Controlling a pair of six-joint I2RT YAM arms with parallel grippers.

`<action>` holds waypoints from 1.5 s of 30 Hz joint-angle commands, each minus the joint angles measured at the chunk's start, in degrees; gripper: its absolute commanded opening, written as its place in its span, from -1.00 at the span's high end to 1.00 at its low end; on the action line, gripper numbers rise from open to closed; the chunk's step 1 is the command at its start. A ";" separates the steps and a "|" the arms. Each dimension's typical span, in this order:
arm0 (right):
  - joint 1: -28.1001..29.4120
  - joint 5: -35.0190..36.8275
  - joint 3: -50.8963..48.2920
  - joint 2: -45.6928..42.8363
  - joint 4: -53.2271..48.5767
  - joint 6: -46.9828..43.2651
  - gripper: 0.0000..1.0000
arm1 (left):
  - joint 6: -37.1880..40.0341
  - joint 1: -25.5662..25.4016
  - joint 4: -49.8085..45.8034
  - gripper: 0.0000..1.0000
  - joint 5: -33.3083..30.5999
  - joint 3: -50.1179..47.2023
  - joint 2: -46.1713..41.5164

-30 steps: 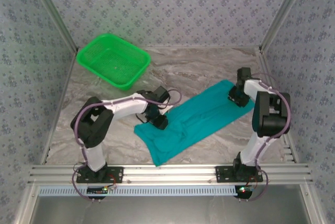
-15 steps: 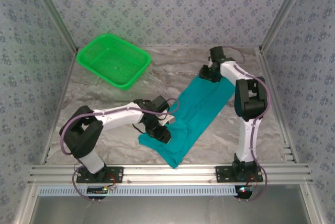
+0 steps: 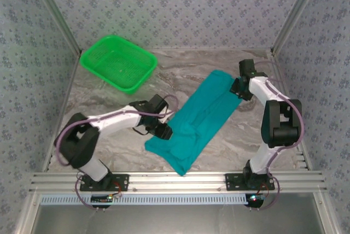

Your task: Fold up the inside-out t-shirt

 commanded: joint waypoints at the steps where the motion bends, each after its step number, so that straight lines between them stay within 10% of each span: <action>1: 3.34 -0.89 -2.40 4.26 2.06 2.16 0.02 | 1.32 -1.25 1.00 0.18 -0.29 0.09 2.86; 18: 20.78 -8.23 25.12 25.99 -2.39 -10.70 0.10 | -10.81 -21.60 -2.93 0.17 3.99 7.61 6.14; 27: 16.89 -12.26 11.29 -0.19 -1.77 -19.29 0.00 | 6.97 -21.65 -3.33 -0.06 -7.84 6.61 -12.58; 30: 16.57 -13.85 2.46 -13.35 1.40 -29.32 -0.07 | 18.70 -21.48 1.62 -0.94 -6.51 -0.11 -17.81; 40: 19.56 -32.13 -15.82 -37.83 -24.63 -95.95 -0.26 | 52.65 -16.41 16.89 -1.00 8.55 -19.75 -28.62; 45: 23.79 -28.54 -26.25 -47.46 -30.85 -112.27 -0.30 | 59.32 -21.95 19.33 -0.98 -4.07 -21.99 -24.16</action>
